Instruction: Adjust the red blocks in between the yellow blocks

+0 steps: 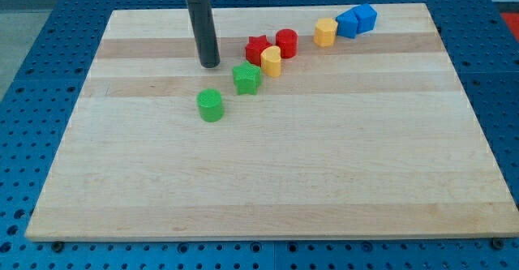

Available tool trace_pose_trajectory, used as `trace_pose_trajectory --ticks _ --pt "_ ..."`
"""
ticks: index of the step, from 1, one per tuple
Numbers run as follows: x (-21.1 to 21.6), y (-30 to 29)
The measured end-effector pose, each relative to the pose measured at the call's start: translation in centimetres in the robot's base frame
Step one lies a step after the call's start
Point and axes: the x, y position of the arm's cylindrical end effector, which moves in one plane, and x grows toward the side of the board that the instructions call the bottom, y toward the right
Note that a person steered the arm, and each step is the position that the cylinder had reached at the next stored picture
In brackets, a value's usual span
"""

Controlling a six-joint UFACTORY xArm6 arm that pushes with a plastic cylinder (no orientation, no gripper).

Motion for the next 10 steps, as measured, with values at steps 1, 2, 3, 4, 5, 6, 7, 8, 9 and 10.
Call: trace_pose_trajectory --ticks 1,2,3,4,5,6,7,8,9,10 --pt "0.0 1.9" --pt "-0.1 3.5" --pt "-0.1 4.8" --pt "-0.1 6.1" --pt "-0.1 6.7" --pt "-0.1 6.9" --pt "-0.1 8.3" --pt "-0.1 8.5" --pt "-0.1 8.5" --pt "-0.1 8.9"
